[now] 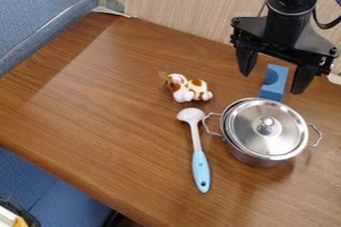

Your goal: Move the ladle on the upper side of the table

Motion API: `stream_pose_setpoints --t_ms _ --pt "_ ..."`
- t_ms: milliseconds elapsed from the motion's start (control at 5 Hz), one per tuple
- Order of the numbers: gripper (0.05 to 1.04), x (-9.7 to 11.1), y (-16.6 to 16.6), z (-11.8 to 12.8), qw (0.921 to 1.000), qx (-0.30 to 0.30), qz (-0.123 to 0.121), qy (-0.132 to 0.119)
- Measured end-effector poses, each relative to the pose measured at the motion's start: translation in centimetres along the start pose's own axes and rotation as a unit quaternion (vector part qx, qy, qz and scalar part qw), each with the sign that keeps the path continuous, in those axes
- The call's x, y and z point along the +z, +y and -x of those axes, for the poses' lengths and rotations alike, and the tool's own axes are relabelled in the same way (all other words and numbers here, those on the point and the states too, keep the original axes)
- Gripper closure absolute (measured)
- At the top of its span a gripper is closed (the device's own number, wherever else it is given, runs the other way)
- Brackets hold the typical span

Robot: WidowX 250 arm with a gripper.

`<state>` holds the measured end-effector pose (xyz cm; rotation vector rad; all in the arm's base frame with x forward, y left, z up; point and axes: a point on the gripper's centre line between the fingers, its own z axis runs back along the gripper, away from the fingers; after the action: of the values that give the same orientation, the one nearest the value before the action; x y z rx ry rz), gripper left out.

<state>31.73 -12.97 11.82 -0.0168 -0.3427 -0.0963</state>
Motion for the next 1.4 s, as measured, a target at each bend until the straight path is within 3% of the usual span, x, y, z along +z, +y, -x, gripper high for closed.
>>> stream_pose_setpoints --t_ms 200,400,800,1200,1400 --pt "0.082 -1.0 0.1 0.8 0.9998 0.002 -0.006 0.018" --pt "0.082 -0.7 0.8 2.4 0.9995 0.017 -0.010 0.027" --pt "0.082 0.5 4.6 7.5 0.9938 0.103 -0.022 0.035" --pt "0.082 -3.5 5.4 10.9 0.9854 0.146 -0.046 0.075" --pt "0.082 -5.3 4.4 11.2 0.9841 0.147 -0.046 0.089"
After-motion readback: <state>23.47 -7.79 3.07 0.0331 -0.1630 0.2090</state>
